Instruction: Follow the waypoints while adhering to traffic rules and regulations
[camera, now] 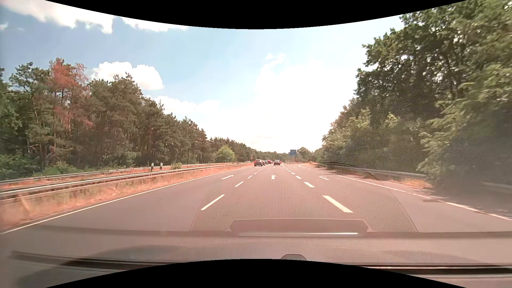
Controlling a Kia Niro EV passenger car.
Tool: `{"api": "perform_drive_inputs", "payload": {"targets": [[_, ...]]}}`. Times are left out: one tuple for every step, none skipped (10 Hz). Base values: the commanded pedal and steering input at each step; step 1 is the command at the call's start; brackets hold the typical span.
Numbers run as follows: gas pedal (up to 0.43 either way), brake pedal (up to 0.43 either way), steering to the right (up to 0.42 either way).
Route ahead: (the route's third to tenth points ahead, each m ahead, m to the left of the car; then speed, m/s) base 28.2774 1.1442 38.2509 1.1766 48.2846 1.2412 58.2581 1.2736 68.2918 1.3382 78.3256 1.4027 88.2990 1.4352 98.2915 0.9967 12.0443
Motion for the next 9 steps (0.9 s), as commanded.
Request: {"api": "perform_drive_inputs", "payload": {"targets": [[0.008, 0.0, -0.003], [0.008, 0.0, -0.003], [0.008, 0.0, -0.003], [0.0, 0.0, -0.003], [0.0, 0.0, -0.003], [0.0, 0.0, -0.003], [0.0, 0.0, -0.003], [0.0, 0.0, -0.003], [0.0, 0.0, -0.003]]}}
